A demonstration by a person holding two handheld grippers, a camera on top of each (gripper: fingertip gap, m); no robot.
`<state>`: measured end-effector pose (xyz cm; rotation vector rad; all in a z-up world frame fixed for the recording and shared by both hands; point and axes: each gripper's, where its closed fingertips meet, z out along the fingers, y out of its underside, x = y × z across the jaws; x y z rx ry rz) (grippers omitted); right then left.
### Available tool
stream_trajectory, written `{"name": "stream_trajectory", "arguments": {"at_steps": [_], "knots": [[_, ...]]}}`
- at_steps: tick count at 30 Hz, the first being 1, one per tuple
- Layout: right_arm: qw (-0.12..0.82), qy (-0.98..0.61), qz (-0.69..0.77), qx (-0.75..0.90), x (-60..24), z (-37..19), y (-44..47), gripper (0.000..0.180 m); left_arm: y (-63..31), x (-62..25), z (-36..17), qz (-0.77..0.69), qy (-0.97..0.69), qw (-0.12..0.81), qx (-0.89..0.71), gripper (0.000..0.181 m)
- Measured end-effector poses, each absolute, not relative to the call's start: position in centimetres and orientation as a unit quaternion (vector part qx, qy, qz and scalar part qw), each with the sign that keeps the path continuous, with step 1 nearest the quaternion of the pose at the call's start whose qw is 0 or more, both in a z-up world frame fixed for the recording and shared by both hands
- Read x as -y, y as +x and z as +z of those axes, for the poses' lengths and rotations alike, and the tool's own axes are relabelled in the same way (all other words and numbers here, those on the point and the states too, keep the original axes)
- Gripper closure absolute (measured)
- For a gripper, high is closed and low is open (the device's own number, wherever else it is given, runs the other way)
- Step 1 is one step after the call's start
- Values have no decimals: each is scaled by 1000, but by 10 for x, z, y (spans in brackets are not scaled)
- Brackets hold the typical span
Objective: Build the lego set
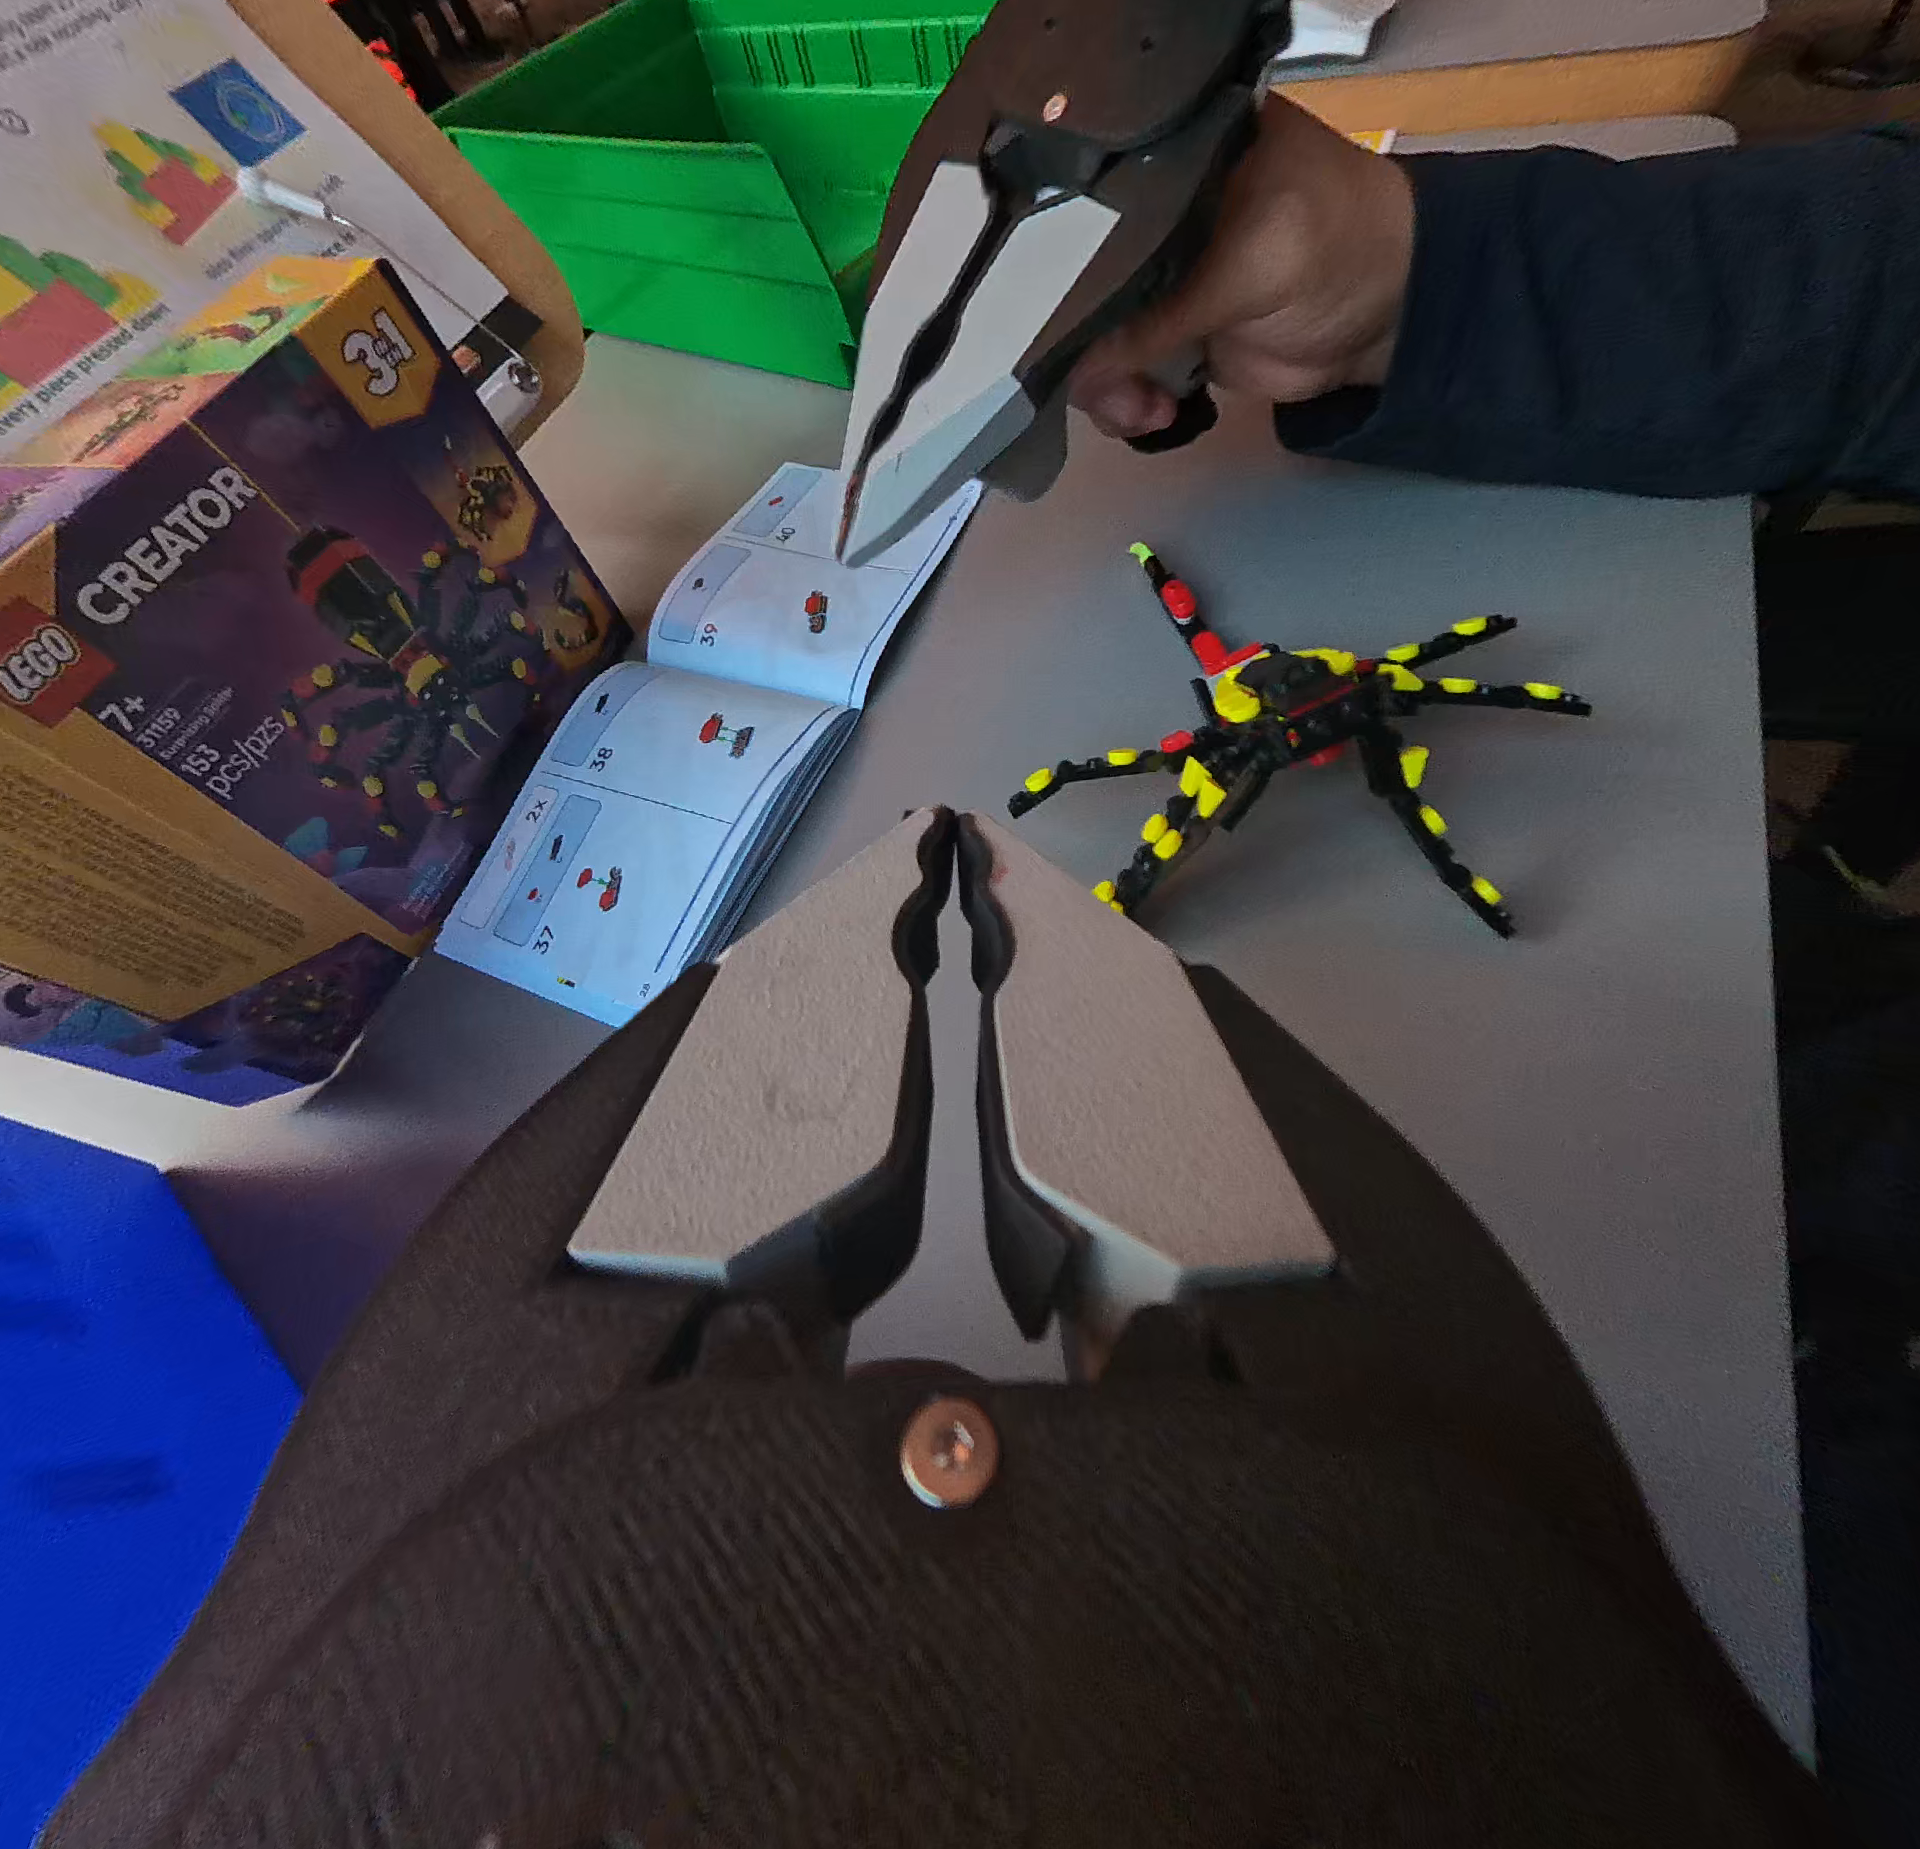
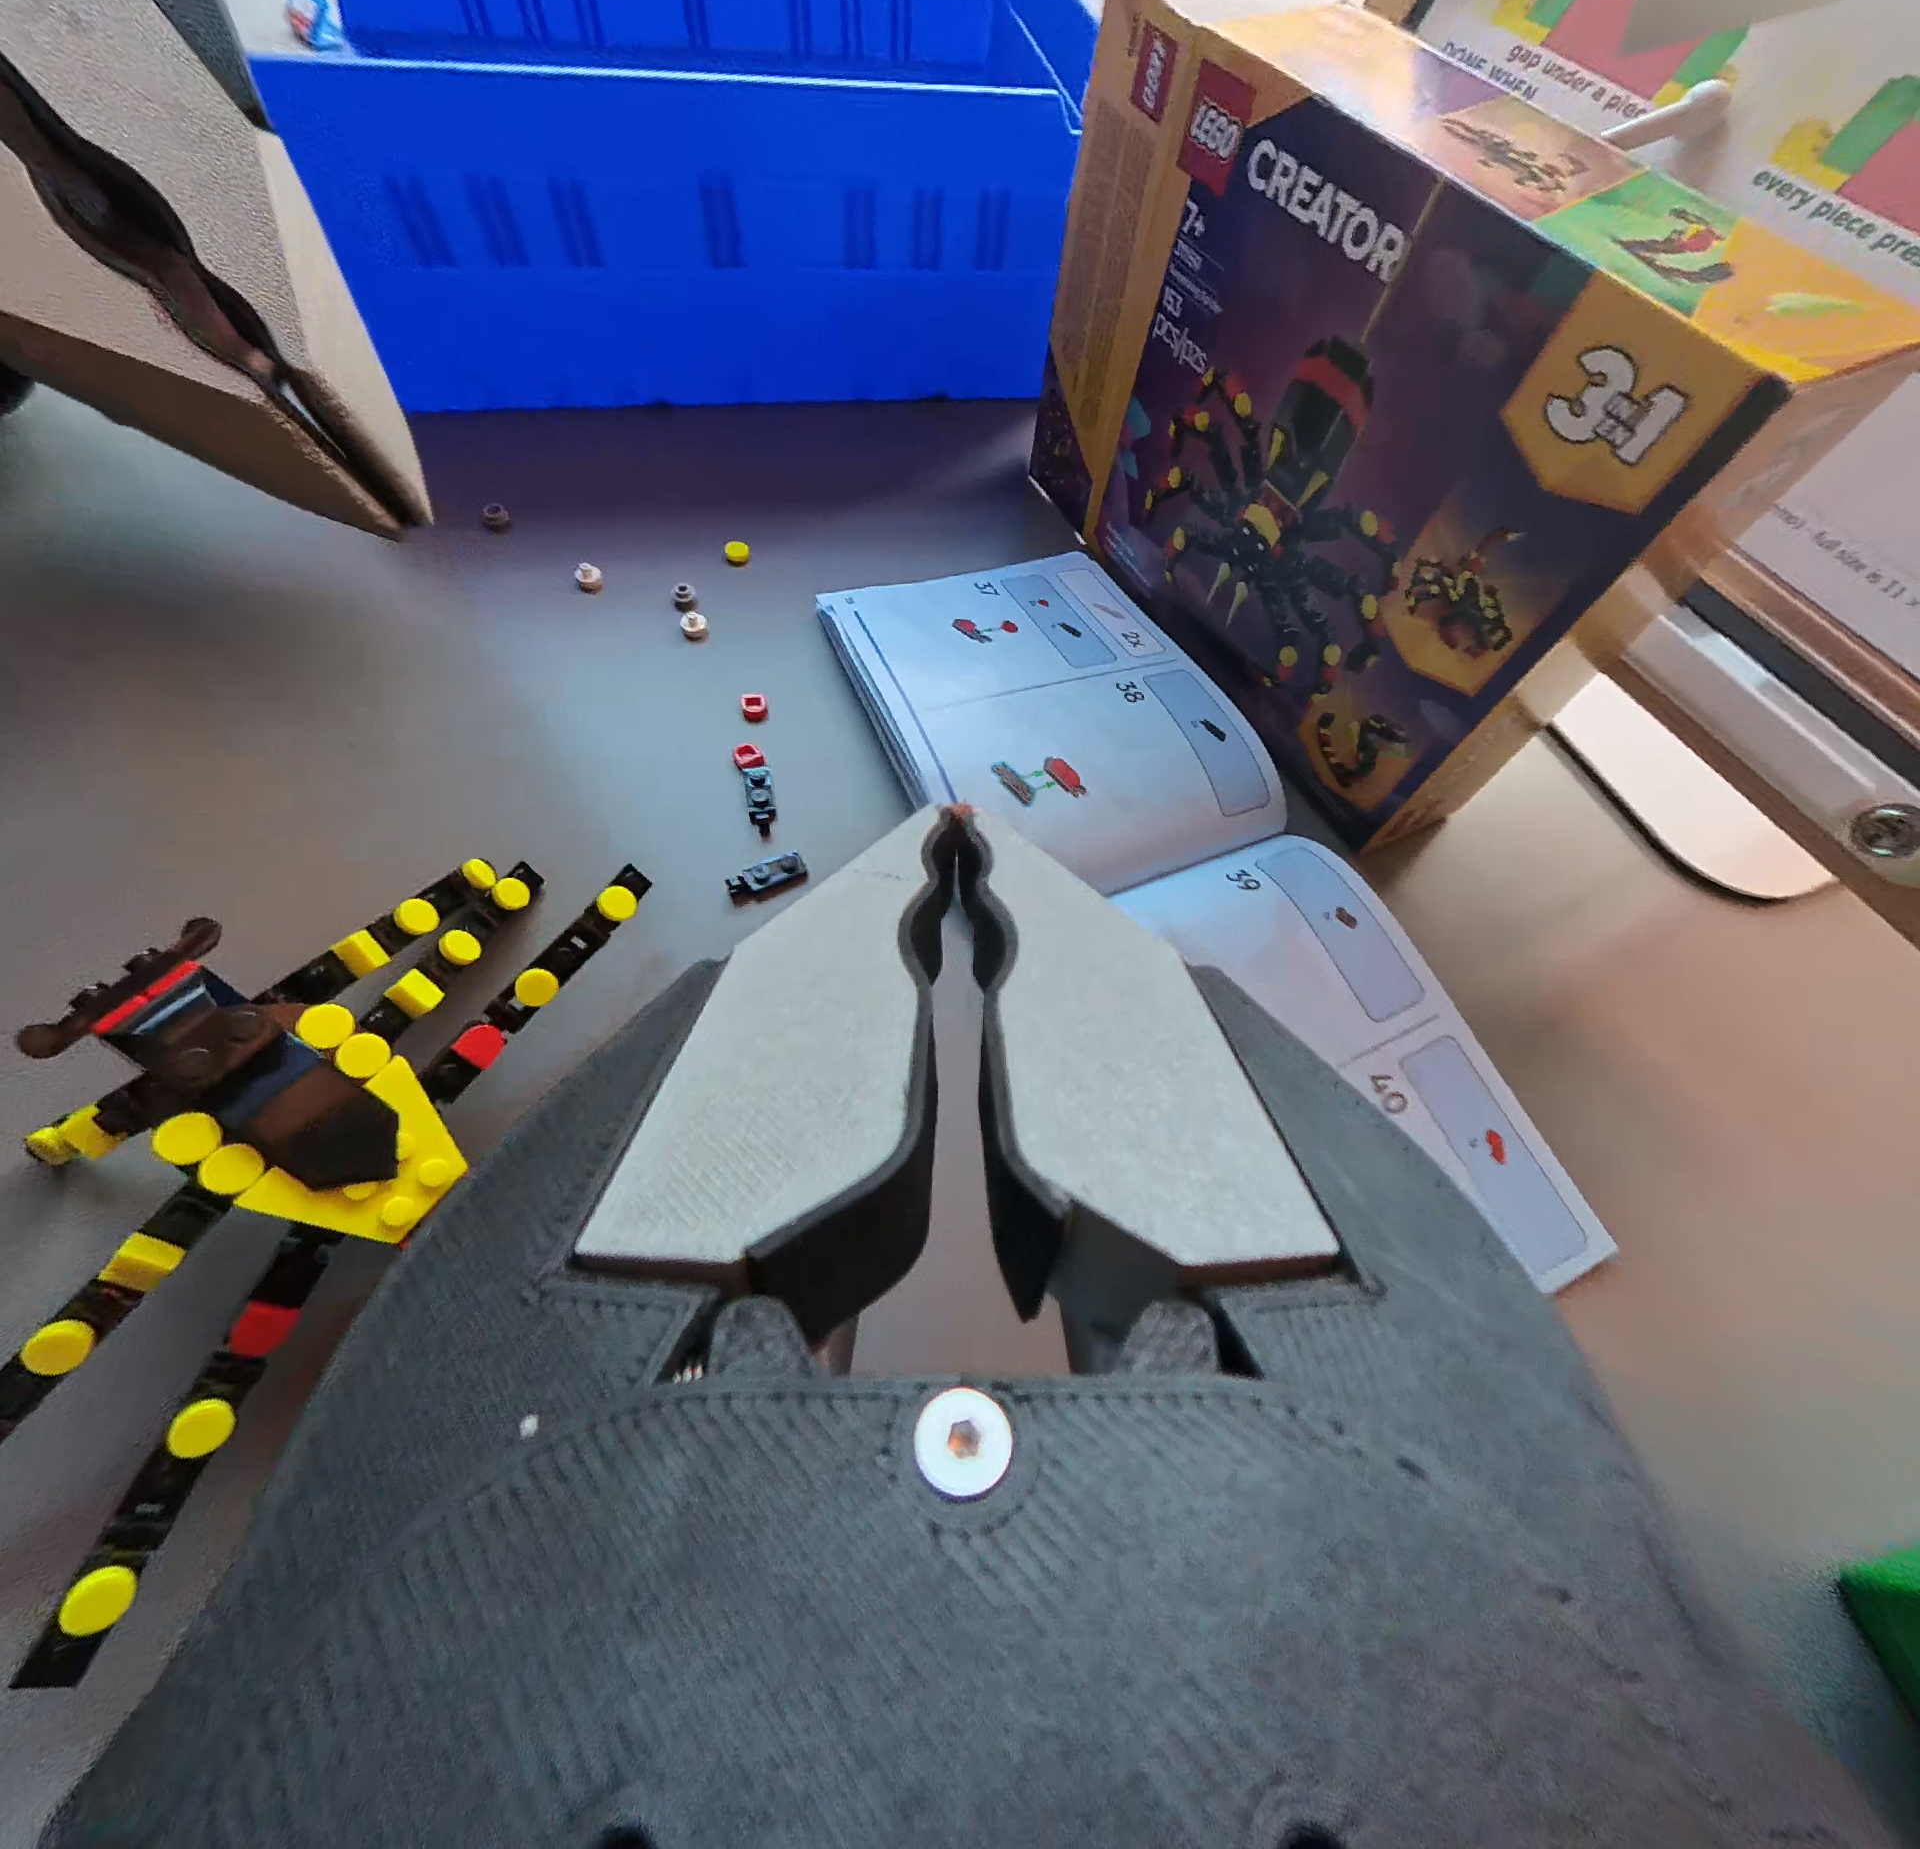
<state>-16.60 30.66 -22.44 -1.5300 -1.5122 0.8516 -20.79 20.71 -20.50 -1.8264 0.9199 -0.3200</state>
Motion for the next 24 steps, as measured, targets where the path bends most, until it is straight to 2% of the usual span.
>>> {"name": "stream_trajectory", "arguments": {"at_steps": [4, 8, 16, 24], "knots": [[357, -591, 355, 630, -285, -243, -180, 180, -208, -197, -222, -174, -765, 486, -385, 181], [322, -574, 332, 676, -270, -263, -196, 179, -225, -196, -239, -141, -775, 470, -397, 181], [290, -556, 317, 711, -260, -268, -216, 168, -219, -179, -263, -179, -792, 423, -402, 181], [239, -564, 280, 739, -258, -283, -218, 170, -222, -180, -276, -153, -802, 407, -410, 181]]}}
